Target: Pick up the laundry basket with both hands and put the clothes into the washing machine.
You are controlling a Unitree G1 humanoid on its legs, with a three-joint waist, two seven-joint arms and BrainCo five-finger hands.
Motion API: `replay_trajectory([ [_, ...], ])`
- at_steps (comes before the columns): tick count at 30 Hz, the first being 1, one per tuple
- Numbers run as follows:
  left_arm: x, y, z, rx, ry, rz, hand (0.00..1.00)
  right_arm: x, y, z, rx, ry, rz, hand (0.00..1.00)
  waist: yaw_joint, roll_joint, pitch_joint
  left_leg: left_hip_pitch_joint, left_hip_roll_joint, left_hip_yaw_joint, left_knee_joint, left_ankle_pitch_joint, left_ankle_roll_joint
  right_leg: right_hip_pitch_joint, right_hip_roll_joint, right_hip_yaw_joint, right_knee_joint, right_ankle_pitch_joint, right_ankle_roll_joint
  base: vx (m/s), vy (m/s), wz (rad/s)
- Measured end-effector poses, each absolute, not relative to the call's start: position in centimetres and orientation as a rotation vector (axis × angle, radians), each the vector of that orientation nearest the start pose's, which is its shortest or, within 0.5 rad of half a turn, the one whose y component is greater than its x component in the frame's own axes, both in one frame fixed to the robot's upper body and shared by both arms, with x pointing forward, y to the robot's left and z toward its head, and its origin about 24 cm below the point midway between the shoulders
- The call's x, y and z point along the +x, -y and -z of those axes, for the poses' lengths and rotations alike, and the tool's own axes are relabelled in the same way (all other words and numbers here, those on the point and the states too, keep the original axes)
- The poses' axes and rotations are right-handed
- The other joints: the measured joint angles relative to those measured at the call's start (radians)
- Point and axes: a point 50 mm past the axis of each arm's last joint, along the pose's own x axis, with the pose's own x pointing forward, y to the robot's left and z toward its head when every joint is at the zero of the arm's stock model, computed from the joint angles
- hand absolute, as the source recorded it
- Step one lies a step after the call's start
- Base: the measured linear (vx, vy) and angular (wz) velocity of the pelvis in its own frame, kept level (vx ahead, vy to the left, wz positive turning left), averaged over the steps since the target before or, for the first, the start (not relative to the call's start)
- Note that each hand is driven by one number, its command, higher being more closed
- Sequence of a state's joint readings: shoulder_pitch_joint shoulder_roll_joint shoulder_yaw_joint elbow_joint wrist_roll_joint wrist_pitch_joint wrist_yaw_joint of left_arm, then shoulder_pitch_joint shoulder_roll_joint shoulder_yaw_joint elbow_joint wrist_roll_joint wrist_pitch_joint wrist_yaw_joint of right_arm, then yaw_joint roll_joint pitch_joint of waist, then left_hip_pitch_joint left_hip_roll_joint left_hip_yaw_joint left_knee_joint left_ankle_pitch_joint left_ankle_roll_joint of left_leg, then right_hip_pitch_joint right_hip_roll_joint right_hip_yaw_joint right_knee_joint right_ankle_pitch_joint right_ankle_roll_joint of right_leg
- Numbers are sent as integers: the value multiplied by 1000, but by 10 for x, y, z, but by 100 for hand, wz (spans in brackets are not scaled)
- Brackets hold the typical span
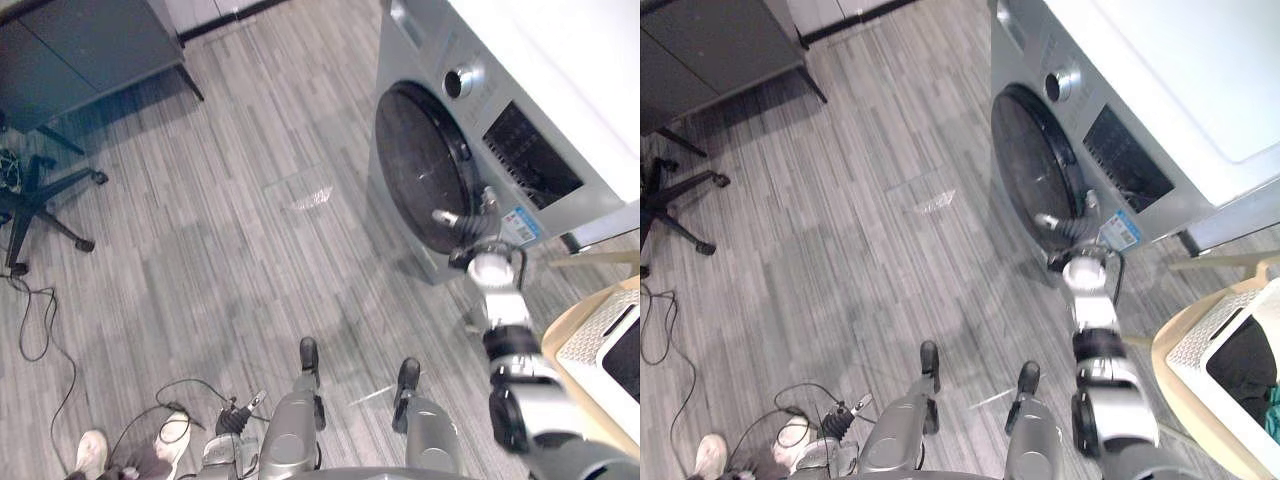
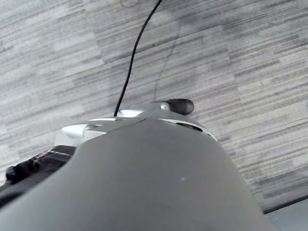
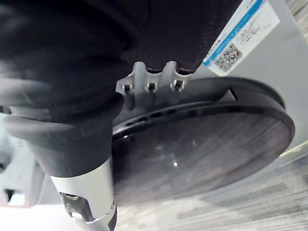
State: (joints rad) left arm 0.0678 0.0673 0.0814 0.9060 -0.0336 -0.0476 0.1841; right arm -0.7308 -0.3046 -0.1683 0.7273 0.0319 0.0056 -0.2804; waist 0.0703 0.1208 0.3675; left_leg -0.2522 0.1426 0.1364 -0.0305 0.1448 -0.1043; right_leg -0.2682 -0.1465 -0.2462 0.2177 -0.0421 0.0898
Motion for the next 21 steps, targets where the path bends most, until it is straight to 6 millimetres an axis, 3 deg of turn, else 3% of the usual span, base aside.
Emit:
replay_trajectory([
  [2, 134, -198, 140, 59, -900, -325, 0, 384, 235, -133, -119, 72, 445, 0, -4, 8, 21, -31, -4, -4, 8, 7, 9, -40, -7, 0, 24, 0, 0, -83, 29, 5],
  [4, 142, -191, 137, 61, -874, -292, 0, 395, 256, -159, -125, 55, 480, 0, 0, 44, 40, -61, -12, -22, 6, 15, 18, -62, -15, -6, 33, 2, -1, -117, 42, 22],
  [6, 152, -180, 132, 48, -820, -251, 0, 404, 263, -190, -106, 83, 501, 0, 21, 96, 74, -100, -15, -55, -7, 31, 18, -93, -19, -35, 42, 7, -6, -137, 33, 32],
  [9, 154, -177, 131, 63, -820, -227, 0, 407, 255, -193, -64, 120, 444, 0, 28, 100, 79, -122, -11, -76, -30, 55, 13, -118, -23, -52, 54, 12, -11, -64, -19, 16],
  [13, 160, -175, 129, 82, -805, -206, 0, 405, 237, -174, -22, 114, 427, 0, 53, 101, 79, -121, -8, -85, -20, 61, 10, -118, -29, -59, 78, 3, -10, -29, -44, 8],
  [16, 159, -177, 131, 89, -825, -230, 0, 392, 189, -134, -146, 93, 252, 0, 50, 97, 78, -115, -3, -100, -13, 60, 11, -102, -29, -82, 93, -14, -13, 26, -61, 18],
  [18, 157, -181, 133, 85, -839, -251, 0, 369, 108, -76, -250, -32, -70, 0, 51, 78, 73, -88, -3, -103, -5, 59, 5, -74, -28, -92, 114, -38, -22, 89, -72, 16],
  [19, 157, -182, 133, 86, -839, -255, 0, 360, 86, -64, -251, -64, -152, 0, 51, 75, 72, -80, -2, -106, -5, 59, 5, -65, -28, -97, 119, -46, -22, 133, -115, 22],
  [20, 157, -184, 132, 86, -838, -262, 0, 342, 46, -46, -254, -108, -315, 0, 55, 63, 66, -65, -2, -110, -4, 60, 6, -50, -31, -104, 137, -64, -26, 111, -107, 25],
  [21, 156, -185, 133, 86, -844, -269, 0, 326, 18, -35, -256, -130, -437, 0, 60, 50, 61, -54, -2, -115, -4, 61, 7, -40, -33, -109, 147, -77, -25, 111, -115, 29],
])
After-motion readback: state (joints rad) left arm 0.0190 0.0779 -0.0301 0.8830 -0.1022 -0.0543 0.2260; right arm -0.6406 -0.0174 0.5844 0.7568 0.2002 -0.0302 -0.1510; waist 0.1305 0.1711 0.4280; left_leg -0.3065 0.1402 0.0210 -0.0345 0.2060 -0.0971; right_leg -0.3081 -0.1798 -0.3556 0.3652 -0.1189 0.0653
